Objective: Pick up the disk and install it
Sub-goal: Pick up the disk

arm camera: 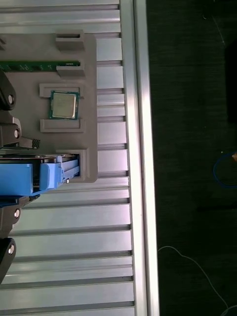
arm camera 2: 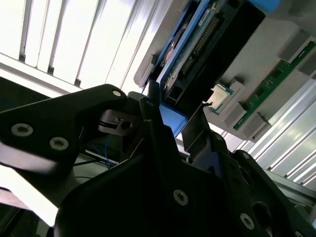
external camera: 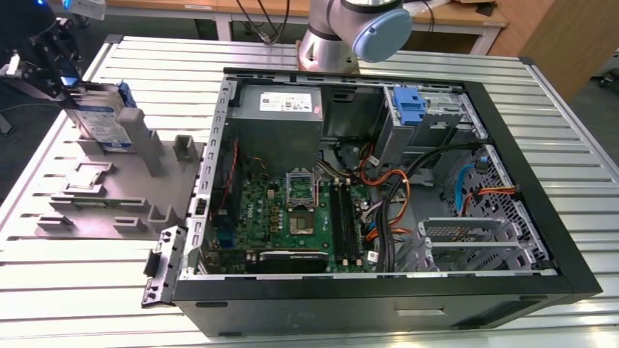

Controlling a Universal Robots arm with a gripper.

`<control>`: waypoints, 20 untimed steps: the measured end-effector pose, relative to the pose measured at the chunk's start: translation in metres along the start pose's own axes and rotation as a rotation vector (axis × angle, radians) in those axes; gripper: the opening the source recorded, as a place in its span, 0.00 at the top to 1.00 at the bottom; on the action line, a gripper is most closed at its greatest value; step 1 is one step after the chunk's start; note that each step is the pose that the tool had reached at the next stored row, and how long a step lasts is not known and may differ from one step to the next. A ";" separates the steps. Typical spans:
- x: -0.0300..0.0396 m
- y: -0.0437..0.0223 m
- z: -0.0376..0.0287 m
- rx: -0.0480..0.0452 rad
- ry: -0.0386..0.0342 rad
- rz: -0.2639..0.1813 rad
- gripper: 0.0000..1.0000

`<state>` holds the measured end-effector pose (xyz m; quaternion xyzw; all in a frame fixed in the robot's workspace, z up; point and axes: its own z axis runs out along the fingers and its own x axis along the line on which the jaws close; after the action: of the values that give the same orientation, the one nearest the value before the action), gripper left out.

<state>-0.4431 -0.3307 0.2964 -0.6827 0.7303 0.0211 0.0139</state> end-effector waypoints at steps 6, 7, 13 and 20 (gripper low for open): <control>-0.0003 0.0011 0.0002 0.0001 -0.0003 0.000 0.55; -0.0003 0.0011 0.0002 0.0001 -0.0003 0.000 0.55; -0.0004 0.0010 0.0003 0.0001 -0.0003 0.000 0.64; -0.0006 0.0011 0.0003 0.0001 -0.0003 0.000 0.64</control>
<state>-0.4442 -0.3300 0.2961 -0.6827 0.7303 0.0211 0.0141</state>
